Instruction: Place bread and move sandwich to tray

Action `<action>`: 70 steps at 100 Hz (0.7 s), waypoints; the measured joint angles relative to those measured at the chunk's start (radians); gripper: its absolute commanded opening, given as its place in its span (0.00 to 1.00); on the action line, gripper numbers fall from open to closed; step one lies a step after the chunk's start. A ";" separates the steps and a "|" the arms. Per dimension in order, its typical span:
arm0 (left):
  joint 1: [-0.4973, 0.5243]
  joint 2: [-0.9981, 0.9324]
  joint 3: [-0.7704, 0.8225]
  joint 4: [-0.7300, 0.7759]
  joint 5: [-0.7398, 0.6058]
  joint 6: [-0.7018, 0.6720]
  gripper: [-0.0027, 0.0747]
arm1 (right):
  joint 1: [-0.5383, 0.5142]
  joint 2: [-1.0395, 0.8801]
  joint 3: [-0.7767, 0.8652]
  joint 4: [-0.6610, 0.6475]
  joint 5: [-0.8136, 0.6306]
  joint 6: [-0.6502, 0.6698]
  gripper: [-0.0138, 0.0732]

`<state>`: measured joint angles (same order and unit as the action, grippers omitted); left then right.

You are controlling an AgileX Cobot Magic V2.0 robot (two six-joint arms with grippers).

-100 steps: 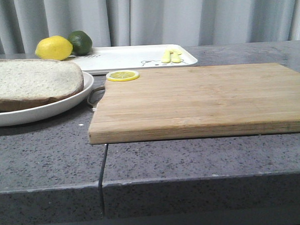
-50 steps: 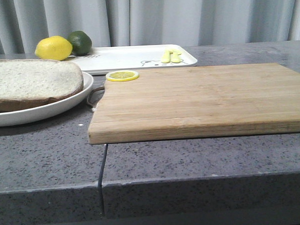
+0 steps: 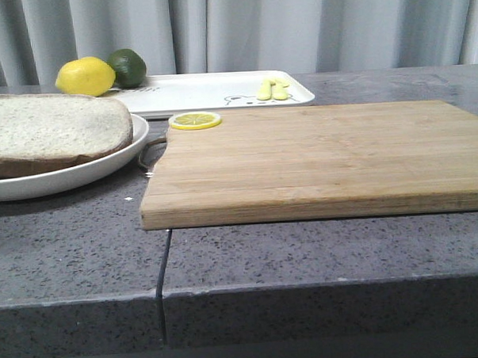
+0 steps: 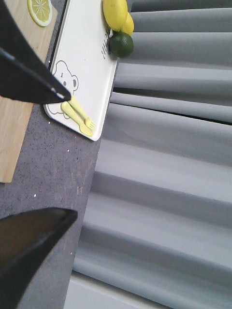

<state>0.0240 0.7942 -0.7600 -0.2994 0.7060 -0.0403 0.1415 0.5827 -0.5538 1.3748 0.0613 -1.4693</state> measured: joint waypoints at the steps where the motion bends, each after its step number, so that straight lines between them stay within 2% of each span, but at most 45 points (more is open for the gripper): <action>1: 0.000 0.008 0.000 0.001 -0.003 0.000 0.57 | 0.000 0.000 0.000 0.000 0.000 0.000 0.70; 23: 0.000 0.232 0.000 0.002 -0.081 -0.002 0.57 | 0.000 0.000 0.000 0.002 0.000 0.000 0.70; 70: 0.000 0.421 0.000 -0.015 -0.204 -0.002 0.57 | 0.000 0.000 0.000 0.004 -0.002 0.000 0.70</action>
<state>0.0240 1.2153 -0.7600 -0.3140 0.5016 -0.0420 0.1415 0.5827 -0.5538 1.3785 0.0597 -1.4693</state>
